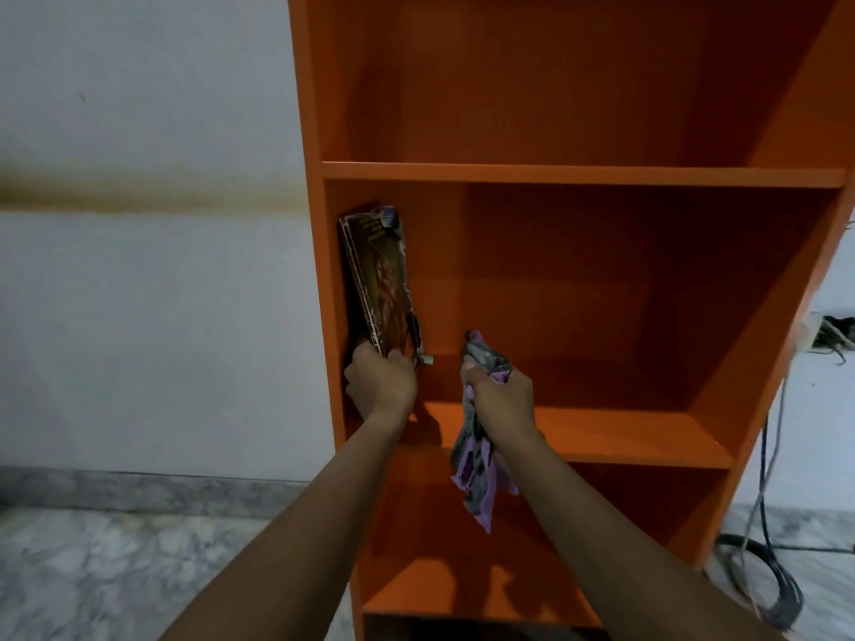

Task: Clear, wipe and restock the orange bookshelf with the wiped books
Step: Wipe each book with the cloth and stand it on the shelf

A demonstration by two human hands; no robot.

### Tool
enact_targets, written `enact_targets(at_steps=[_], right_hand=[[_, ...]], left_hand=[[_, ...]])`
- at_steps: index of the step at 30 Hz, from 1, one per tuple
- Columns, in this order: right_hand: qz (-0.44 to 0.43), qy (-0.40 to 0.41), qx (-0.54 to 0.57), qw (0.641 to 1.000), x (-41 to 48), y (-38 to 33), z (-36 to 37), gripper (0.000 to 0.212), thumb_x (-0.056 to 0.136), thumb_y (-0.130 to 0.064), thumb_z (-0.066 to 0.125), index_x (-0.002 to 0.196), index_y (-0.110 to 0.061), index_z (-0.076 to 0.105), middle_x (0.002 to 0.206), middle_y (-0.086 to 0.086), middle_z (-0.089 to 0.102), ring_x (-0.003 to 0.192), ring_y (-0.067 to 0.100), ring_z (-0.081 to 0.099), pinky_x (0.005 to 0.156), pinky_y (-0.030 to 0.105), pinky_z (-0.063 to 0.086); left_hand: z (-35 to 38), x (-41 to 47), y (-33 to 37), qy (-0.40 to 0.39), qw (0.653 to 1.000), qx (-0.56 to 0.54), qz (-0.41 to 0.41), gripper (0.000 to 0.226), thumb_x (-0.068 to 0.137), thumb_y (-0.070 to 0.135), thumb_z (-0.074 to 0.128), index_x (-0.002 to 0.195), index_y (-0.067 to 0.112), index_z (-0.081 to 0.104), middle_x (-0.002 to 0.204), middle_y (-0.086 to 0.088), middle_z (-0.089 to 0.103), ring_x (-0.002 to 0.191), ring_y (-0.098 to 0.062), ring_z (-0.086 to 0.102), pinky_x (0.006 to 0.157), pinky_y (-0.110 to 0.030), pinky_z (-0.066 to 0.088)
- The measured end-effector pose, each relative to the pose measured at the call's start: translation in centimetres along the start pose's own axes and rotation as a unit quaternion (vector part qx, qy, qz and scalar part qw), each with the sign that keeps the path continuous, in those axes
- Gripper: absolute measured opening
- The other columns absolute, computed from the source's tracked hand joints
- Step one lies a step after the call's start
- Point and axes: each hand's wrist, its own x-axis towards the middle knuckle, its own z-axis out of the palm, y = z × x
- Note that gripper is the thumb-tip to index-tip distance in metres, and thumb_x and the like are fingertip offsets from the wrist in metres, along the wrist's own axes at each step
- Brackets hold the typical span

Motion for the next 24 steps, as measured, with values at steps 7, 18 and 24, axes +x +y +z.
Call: enact_targets(at_steps=[7, 18, 24], right_hand=[[-0.007, -0.002, 0.011, 1.0, -1.4, -0.7, 0.3, 0.029, 0.1, -0.026, 0.065, 0.076, -0.032, 0.05, 0.068, -0.008, 0.048, 0.063, 0.017, 0.047, 0.067, 0.038, 0.043], [-0.021, 0.077, 0.007, 0.997, -9.8, 3.0, -7.0, 0.022, 0.098, -0.03, 0.064, 0.114, -0.015, 0.067, 0.096, 0.002, 0.069, 0.087, 0.022, 0.066, 0.077, 0.042, 0.05], [0.132, 0.175, -0.13, 0.967, -16.0, 15.1, -16.1, 0.03, 0.099, -0.039, 0.061, 0.076, -0.026, 0.047, 0.074, 0.005, 0.054, 0.068, 0.022, 0.053, 0.068, 0.041, 0.044]], left_hand=[[-0.6, -1.0, -0.7, -0.031, 0.999, 0.019, -0.006, 0.035, 0.098, 0.022, 0.062, 0.13, 0.011, 0.057, 0.128, -0.013, 0.065, 0.117, -0.036, 0.063, 0.097, -0.051, 0.055], [-3.4, -15.6, -5.3, -0.074, 0.993, 0.089, 0.029, 0.058, 0.085, 0.021, 0.059, 0.142, 0.029, 0.051, 0.123, -0.008, 0.069, 0.112, -0.034, 0.064, 0.096, -0.046, 0.052], [-1.9, -26.4, -15.6, -0.404, 0.88, 0.247, -0.032, 0.014, 0.091, 0.021, 0.063, 0.1, 0.027, 0.054, 0.081, -0.009, 0.066, 0.067, -0.029, 0.059, 0.059, -0.034, 0.042]])
